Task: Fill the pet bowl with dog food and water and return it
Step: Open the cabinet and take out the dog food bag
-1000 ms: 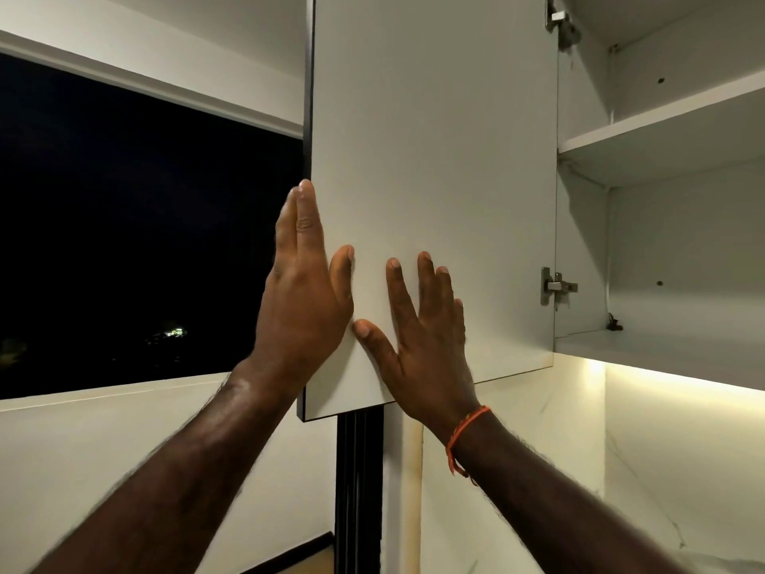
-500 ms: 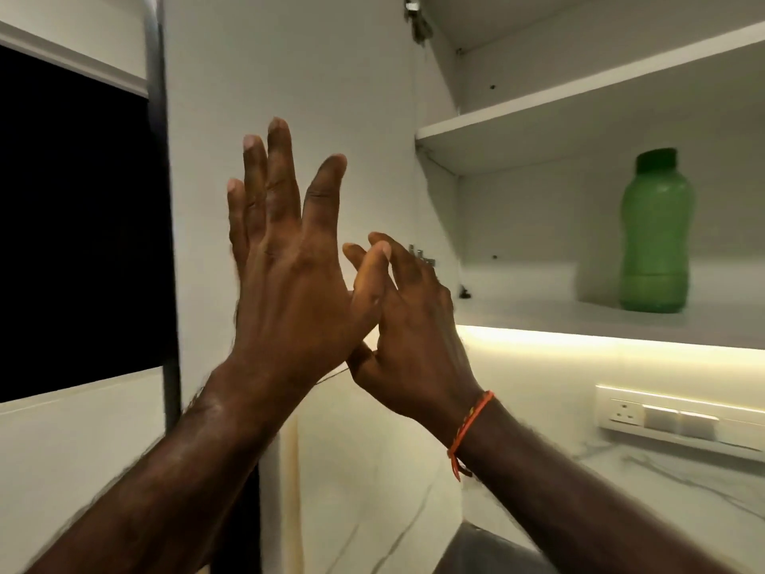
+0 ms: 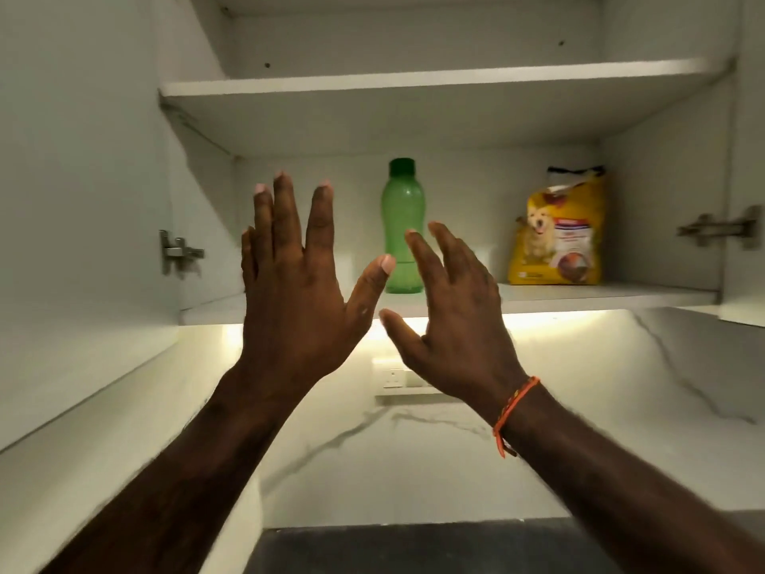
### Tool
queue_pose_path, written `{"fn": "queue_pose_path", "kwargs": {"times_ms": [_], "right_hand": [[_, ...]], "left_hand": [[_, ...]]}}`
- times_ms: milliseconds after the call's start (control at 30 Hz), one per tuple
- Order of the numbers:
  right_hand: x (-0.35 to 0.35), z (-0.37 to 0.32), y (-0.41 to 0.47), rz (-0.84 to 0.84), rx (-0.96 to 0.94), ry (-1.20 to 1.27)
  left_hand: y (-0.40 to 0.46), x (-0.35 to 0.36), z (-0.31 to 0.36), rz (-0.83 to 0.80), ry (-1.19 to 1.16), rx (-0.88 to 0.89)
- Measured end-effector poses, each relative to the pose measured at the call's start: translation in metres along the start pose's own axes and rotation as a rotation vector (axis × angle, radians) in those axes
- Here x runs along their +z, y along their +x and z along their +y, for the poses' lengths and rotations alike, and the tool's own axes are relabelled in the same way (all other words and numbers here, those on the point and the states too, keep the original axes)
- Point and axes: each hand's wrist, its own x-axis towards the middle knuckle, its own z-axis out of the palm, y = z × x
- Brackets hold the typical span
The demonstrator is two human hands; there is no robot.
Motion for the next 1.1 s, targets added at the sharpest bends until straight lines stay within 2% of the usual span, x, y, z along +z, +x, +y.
{"fn": "queue_pose_path", "kwargs": {"times_ms": [333,433,600,733,867,1000,1100], "right_hand": [[-0.05,0.183,0.012,-0.028,0.178,-0.316],[-0.055,0.235,0.025,-0.061,0.262,-0.338],[-0.048,0.311,0.061,-0.173,0.417,-0.201],[-0.025,0.37,0.09,-0.345,0.575,-0.091],[-0.001,0.409,0.112,-0.477,0.555,-0.038],[0.048,0.5,0.136,-0.483,0.567,0.081],[0.024,0.447,0.132,-0.59,0.412,0.171]], "left_hand": [[0.043,0.147,0.083,-0.26,-0.083,0.111],[0.066,0.188,0.109,-0.401,-0.119,0.134],[0.114,0.255,0.148,-0.818,-0.156,0.093],[0.14,0.28,0.168,-1.052,-0.116,0.187],[0.16,0.318,0.177,-1.17,-0.111,0.1],[0.174,0.369,0.17,-1.256,-0.299,-0.039],[0.183,0.393,0.17,-1.259,-0.417,-0.135]]}}
